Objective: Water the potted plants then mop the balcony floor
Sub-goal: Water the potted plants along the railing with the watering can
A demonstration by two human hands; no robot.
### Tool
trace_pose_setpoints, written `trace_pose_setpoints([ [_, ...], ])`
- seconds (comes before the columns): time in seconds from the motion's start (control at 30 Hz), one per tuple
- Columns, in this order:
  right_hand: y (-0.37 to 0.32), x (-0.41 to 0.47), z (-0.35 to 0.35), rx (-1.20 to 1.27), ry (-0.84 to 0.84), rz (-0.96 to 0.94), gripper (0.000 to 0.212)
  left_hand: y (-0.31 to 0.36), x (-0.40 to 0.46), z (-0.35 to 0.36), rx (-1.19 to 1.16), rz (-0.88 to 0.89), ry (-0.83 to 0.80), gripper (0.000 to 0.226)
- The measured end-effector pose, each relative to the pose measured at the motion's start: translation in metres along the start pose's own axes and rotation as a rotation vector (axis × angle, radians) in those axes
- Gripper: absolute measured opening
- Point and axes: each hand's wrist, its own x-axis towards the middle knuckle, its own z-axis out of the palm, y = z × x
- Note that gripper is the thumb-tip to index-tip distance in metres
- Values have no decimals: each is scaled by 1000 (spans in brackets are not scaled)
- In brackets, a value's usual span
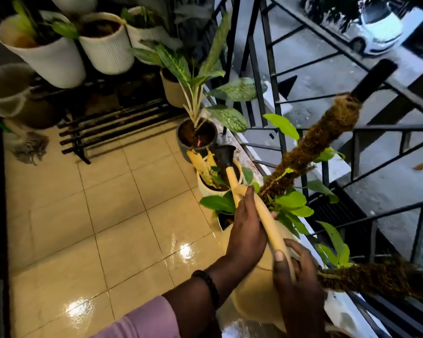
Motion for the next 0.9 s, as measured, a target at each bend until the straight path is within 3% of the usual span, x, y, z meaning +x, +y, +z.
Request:
trace_pose_setpoints([
  [0.1, -19, 18, 17, -41, 1, -164, 34, 5, 27, -21, -7, 31, 17, 77],
  [0.2, -36, 41, 37, -23, -42, -214, 46, 2, 59, -40, -41, 7, -5, 76],
  [0.53, -84, 126, 113, -175, -142, -162, 42, -35, 167, -81, -123, -184, -133, 72],
  [0.9, -122, 183, 161, -324, -280, -129, 41, -76, 224, -96, -189, -359, -186, 72],
])
